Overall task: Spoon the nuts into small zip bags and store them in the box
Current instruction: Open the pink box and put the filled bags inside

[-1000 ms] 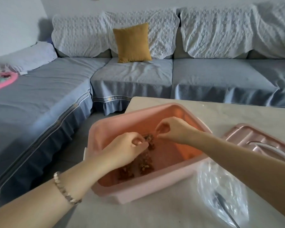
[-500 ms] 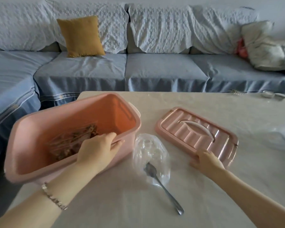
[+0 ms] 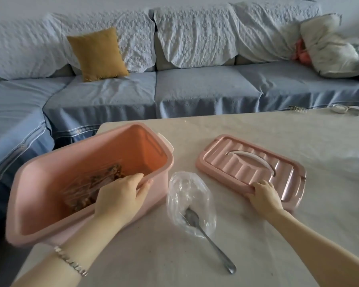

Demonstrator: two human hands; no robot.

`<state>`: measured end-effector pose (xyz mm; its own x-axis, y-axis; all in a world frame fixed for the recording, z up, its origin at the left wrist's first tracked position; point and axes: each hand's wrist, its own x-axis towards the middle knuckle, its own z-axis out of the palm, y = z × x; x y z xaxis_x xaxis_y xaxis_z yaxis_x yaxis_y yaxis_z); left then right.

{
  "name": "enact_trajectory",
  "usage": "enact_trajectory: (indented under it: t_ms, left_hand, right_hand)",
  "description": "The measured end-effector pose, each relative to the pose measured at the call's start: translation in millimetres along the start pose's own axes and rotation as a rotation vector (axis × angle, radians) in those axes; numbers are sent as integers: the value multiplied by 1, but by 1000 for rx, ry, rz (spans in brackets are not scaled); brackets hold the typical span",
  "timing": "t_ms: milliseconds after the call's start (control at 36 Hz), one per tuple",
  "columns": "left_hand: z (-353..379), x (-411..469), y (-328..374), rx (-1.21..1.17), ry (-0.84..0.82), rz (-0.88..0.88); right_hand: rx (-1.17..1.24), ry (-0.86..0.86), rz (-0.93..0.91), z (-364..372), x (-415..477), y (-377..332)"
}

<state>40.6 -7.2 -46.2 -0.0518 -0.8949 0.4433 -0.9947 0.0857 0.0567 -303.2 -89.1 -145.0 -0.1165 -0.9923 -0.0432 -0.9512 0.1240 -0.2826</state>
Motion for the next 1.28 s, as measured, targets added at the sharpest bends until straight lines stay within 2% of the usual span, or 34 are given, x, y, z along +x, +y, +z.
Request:
enact_trajectory:
  t_ms: [167, 306, 361, 417, 528, 667, 750, 861, 972, 1111, 1167, 1222, 1278]
  left_hand:
    - [-3, 1, 1, 1, -44, -21]
    - [-6, 2, 3, -90, -127, -58]
    - [-14, 4, 3, -308, -188, -116]
    - [-27, 5, 2, -563, -152, -199]
    - [-67, 6, -8, -827, 147, -462]
    - [-103, -4, -65, -734, 314, -673]
    - [-112, -17, -91, -747, 271, -755]
    - [-106, -41, -113, -619, 21, -844]
    - [-89, -55, -128, -599, -151, -889]
    - [-79, -57, -126, -620, -113, -876]
    - [-77, -57, -126, -622, -93, -890]
    - [-75, -57, -130, -636, -71, -901]
    - [-74, -57, -132, -645, -55, -909]
  right_hand:
    - [240, 172, -53, -47, -8, -12]
    - [335, 246, -114, -97, -26, -36]
    - [380, 299, -183, -111, -34, -51]
    - [391, 320, -311, -124, -43, -72]
    - [383, 257, -610, -136, -63, -117]
    - [214, 165, -943, -122, -75, -170]
    - [142, 93, -1068, -101, -80, -196]
    - [155, -24, -1141, -77, -82, -219]
    - [213, -83, -1116, -64, -76, -227]
    - [312, -49, -1045, -60, -64, -230]
    - [319, 16, -934, -59, -53, -229]
    - [313, 63, -734, -56, -39, -229]
    - [310, 57, -584, -52, -26, -234]
